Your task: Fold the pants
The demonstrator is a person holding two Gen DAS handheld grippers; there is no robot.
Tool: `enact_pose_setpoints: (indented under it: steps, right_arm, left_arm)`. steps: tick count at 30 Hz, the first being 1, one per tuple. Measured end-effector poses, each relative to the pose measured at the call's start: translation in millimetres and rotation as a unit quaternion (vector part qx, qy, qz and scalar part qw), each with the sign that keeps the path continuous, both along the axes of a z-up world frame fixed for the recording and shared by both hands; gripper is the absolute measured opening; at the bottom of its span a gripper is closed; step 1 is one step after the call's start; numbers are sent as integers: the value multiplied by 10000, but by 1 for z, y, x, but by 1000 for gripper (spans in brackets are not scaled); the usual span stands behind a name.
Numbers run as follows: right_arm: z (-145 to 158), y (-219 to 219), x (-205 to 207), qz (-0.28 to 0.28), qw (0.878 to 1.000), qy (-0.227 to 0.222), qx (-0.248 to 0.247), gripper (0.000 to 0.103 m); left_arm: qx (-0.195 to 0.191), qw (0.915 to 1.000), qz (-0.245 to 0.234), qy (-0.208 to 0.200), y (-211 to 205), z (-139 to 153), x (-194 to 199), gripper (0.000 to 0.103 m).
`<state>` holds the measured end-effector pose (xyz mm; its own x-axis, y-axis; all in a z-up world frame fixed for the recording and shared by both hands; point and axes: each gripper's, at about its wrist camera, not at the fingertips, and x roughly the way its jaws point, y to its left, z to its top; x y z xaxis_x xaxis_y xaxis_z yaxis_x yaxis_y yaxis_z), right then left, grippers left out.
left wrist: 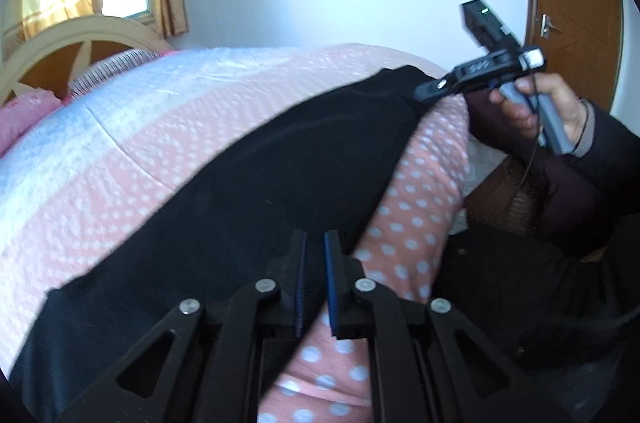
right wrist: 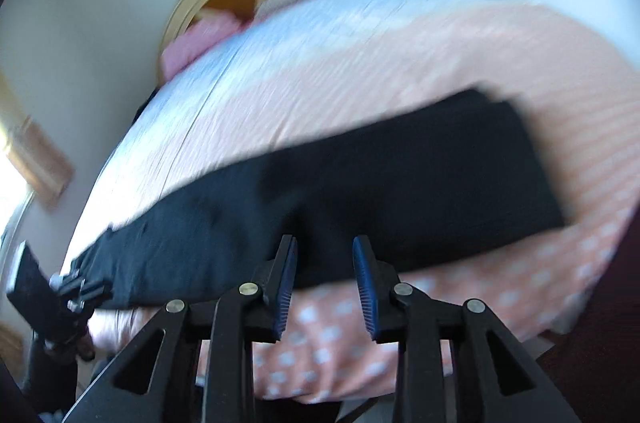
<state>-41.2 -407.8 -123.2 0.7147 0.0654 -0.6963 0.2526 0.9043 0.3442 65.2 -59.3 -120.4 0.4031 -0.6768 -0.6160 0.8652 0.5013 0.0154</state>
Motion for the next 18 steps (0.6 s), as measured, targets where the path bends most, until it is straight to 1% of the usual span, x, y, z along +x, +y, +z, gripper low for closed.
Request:
enact_pose_setpoints:
  steps: [2,4,5,7,8,11,13,14,15,16,18]
  right_arm:
    - [15,-28,-7,-397,9990,-199,-22,31]
    - [25,-52,-8,-699,9969,-334,-110,31]
    - [28,-66,-6,-869,9954,-371,-182,31]
    - [27,-89,5,-1030,9941,-285,-163,31]
    - [24,-98,14,-1050,9942,-209,-116,31]
    - [11,-120,36,-1021,9947,49,103,31]
    - [0,-130,49,-850,9949,208,506,31]
    - [-3,-132,52,-771,9945,230,676,29]
    - [-5,-130,54,-680,9945,265,750,24]
    - [-6,-128,56,-588,9951,312,733,17]
    - [-5,-118,54,-532,9962,346,598,7]
  left_arm:
    - [81,9999,121,-65,6,0,6,21]
    - [120,9995,274,-31,11,-5,12,23]
    - [126,9993,341,59,13,-8,16,23]
    - [157,9987,406,279,16,-16,22,23]
    - [206,9982,419,388,16,-21,25,23]
    - [270,9979,429,402,16,-25,25,24]
    - [289,9979,415,413,15,-25,25,28]
    - [283,9977,425,445,15,-26,26,28]
    - [269,9976,425,475,15,-26,26,28]
    - [257,9976,421,484,15,-26,26,28]
    - [237,9976,416,510,17,-26,26,28]
